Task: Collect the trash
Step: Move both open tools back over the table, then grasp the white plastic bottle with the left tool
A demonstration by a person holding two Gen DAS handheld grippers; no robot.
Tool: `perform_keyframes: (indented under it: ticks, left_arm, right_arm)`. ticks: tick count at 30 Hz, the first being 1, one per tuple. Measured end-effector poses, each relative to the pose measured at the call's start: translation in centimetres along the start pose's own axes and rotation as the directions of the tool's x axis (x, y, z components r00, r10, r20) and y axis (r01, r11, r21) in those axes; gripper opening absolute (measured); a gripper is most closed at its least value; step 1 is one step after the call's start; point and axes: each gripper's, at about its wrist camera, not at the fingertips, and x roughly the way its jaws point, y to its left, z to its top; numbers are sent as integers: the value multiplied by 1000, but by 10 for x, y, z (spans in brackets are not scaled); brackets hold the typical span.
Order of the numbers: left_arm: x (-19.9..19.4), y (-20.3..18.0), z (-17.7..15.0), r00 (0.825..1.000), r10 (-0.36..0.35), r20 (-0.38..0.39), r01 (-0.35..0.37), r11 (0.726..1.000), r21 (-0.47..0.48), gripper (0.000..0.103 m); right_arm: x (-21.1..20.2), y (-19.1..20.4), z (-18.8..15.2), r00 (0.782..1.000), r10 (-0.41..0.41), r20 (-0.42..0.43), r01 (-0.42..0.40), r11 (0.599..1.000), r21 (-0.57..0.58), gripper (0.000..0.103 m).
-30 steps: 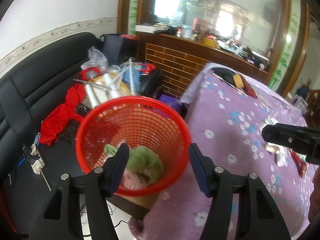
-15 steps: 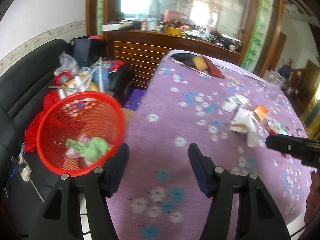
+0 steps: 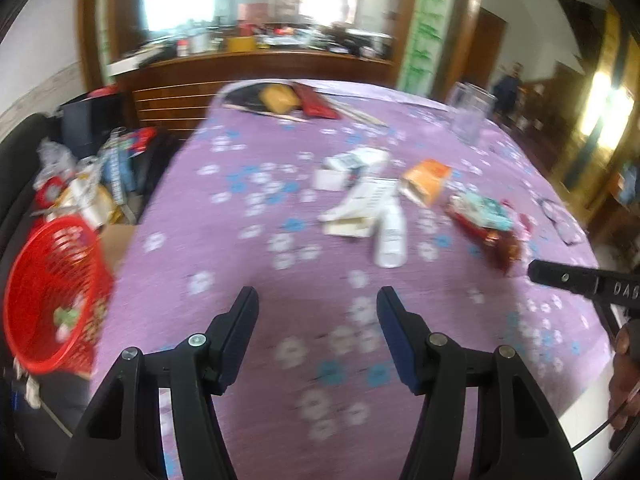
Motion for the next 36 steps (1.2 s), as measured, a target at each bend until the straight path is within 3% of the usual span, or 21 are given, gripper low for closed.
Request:
perform_keyframes:
  ticks: [8, 18, 22, 28, 36]
  left_arm:
    - [63, -40, 27, 986, -85, -141, 91, 995, 35, 60]
    - [140, -57, 54, 966, -47, -253, 60, 997, 43, 43]
    - [160, -60, 55, 961, -18, -277, 35, 998, 56, 42]
    - [163, -63, 56, 970, -12, -242, 31, 997, 76, 30]
    - [108, -71, 28, 990, -35, -134, 52, 991, 126, 29]
  right_arm:
    - [-19, -45, -8, 999, -38, 8, 38, 997, 60, 60]
    - [-38, -91, -19, 997, -80, 9, 79, 990, 116, 60]
    - [-45, -104, -19, 995, -94, 12, 92, 986, 139, 60]
    - [-43, -114, -11, 999, -53, 4, 52, 980, 190, 60]
    - [-2, -124, 17, 998, 56, -35, -42, 945, 325, 60]
